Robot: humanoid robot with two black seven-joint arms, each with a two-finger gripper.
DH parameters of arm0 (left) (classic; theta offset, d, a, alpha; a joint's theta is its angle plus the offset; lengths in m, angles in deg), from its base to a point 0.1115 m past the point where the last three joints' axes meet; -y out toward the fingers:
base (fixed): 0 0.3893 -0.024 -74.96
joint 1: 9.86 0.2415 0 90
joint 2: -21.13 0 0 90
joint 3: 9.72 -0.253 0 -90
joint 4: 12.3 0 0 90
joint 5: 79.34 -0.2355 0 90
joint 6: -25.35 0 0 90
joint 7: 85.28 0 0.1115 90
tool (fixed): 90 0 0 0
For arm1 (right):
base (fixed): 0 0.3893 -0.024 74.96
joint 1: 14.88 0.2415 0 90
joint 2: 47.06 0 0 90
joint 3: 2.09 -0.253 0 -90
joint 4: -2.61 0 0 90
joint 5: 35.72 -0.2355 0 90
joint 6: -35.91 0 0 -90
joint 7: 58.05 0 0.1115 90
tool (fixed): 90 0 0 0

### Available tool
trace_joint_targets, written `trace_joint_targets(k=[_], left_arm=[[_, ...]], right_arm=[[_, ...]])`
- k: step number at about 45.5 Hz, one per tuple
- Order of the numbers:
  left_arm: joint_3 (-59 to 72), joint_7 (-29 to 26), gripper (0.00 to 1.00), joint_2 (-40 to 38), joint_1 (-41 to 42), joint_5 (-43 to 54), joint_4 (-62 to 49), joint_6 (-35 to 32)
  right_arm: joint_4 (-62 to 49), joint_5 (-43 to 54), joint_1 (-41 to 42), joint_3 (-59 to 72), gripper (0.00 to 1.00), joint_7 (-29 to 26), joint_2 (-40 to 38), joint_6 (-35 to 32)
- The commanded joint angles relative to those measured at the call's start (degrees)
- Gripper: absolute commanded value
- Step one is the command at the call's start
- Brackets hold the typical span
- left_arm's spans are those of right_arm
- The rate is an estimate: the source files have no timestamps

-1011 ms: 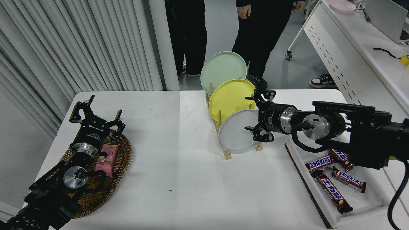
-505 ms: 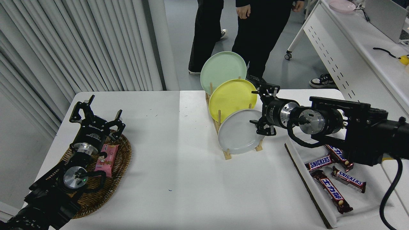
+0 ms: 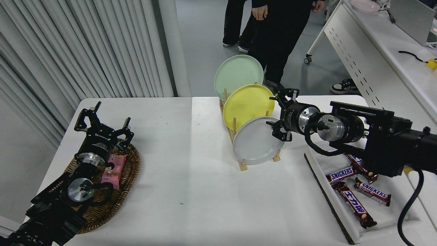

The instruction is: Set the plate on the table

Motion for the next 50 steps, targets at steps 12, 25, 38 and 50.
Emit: trace_joint_targets(k=[12,25,38,50], left_arm=[[0.07,0.0,1.0,0.0,0.0,0.0,0.03,0.04],[-0.01,0.0,1.0,0.0,0.0,0.0,0.03,-0.05],[0.07,0.0,1.0,0.0,0.0,0.0,0.03,-0.05],[-0.01,0.0,1.0,0.0,0.0,0.0,-0.06,0.04]], right_arm=[[-2.13,-0.12,-0.52,-0.45,0.65,-0.09,2.44,0.06],[-1.95,-1.44,-0.17,-0.45,0.54,-1.58,2.35,-0.03],[-1.78,-1.52,0.1,-1.15,0.49,-3.86,2.35,-0.03],[-1.78,-1.61,0.1,-3.09,0.42,-7.12,2.09,-0.03]])
